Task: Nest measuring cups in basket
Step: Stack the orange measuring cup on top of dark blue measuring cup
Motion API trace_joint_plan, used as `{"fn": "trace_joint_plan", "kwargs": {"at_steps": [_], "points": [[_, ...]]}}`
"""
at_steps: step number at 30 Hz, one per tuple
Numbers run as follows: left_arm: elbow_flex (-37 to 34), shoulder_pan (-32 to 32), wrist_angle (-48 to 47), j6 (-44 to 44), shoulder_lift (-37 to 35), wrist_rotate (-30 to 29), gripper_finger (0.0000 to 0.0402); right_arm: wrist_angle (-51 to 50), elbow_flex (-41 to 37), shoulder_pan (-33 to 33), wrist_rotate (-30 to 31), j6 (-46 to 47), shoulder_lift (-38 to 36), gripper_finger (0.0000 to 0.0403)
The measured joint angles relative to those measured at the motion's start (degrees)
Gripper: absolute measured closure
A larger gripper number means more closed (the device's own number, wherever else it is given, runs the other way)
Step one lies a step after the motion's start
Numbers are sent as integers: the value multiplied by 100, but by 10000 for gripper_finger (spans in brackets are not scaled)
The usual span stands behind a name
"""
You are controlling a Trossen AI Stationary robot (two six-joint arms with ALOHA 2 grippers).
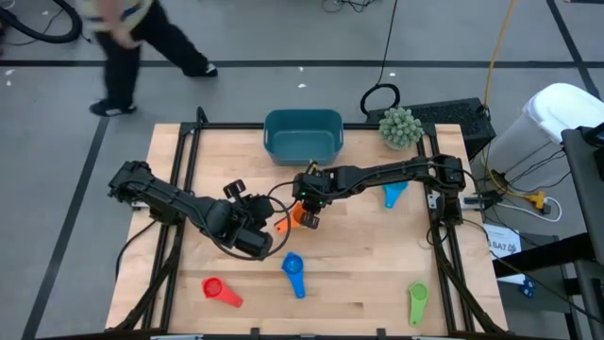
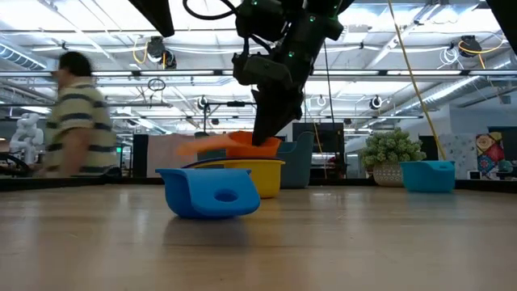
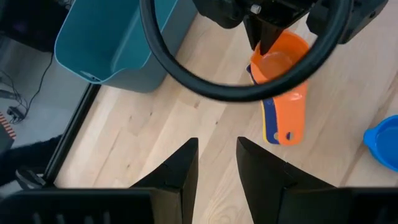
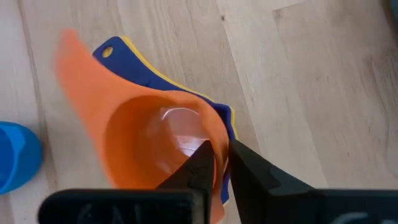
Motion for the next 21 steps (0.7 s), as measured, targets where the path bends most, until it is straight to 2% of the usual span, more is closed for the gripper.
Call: {"fn": "trace_joint_plan", "kwargs": {"at_steps": [12, 21], "points": [[0, -100, -80, -139, 0, 0, 289, 130, 0, -2, 10, -22, 0, 276], [0, -98, 142, -99, 2, 13, 289, 426, -11, -76, 14, -258, -75, 242]]}}
